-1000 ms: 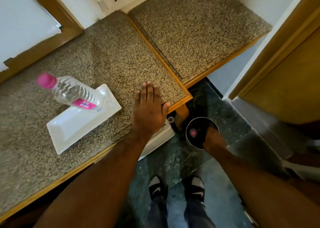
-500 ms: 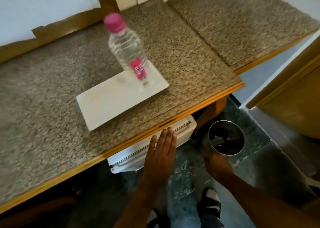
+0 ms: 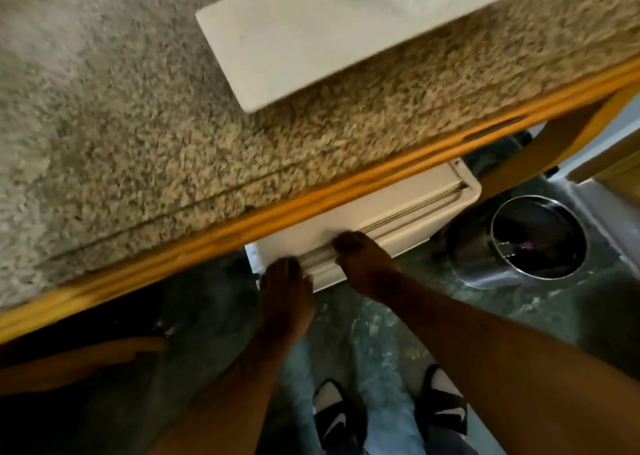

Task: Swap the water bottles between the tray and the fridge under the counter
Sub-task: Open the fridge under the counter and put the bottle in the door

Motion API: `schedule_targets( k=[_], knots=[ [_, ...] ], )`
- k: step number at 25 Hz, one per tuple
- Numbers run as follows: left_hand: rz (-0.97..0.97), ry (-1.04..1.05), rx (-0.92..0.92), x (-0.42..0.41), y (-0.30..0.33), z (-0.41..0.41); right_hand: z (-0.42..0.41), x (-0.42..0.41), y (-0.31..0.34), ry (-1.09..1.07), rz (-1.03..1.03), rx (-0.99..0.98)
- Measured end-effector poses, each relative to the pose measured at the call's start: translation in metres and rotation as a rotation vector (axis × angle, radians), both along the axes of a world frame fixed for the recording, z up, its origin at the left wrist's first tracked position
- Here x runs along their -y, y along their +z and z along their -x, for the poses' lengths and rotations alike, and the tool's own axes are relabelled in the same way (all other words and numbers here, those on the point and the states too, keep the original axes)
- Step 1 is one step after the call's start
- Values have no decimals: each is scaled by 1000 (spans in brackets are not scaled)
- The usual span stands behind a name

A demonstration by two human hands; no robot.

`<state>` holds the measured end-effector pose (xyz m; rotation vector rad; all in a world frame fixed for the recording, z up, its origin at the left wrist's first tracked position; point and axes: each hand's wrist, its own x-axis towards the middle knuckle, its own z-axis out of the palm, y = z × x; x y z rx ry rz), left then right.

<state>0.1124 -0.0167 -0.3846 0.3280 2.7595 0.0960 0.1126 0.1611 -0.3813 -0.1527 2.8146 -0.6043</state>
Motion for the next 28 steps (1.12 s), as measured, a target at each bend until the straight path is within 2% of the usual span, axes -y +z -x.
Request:
schedule_targets(
  k=[3,5,9,16,20,25,28],
  knots=[
    [6,20,-75,-2,-13,-3,-2,7,-11,-57,-1,-60],
    [9,5,-115,-1,-14,-3,-4,9,-12,-23,-78,-86],
    [-1,-31,-100,6,-12,-4,-4,9,-6,30,-170,-58],
    [-14,-67,-93,10,-6,-19,-14,4,2,91,-191,-48],
    [-74,-196,-115,20,-5,-42,-39,-5,2,136,-197,-50],
    [-126,-459,-214,22,-10,-51,-71,-14,-4,32,-90,-107],
    [-143,-442,-262,12,-12,-45,-83,-17,-2,-64,-86,-140]
  ],
)
